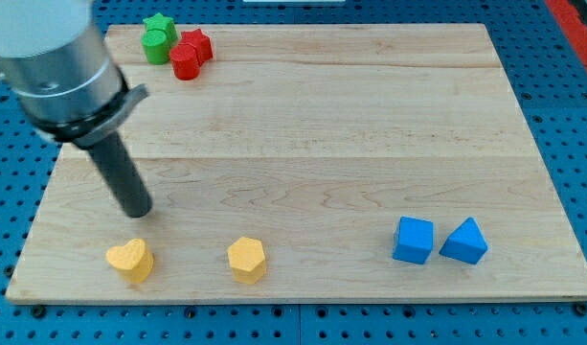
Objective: Move the yellow blocks to the bottom left side of the board
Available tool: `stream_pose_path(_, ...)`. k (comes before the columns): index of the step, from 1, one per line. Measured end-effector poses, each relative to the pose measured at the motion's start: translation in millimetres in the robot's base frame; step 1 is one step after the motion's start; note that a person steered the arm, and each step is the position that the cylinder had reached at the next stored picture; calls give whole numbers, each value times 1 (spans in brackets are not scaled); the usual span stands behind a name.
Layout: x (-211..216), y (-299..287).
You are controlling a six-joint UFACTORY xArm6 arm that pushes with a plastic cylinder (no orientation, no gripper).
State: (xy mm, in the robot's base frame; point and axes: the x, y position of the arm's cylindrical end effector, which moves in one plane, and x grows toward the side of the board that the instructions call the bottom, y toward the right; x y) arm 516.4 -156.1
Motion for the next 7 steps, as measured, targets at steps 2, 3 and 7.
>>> stream_pose_path(2,5,182)
stream_pose_path(3,48,203)
stream_pose_path(7,65,14)
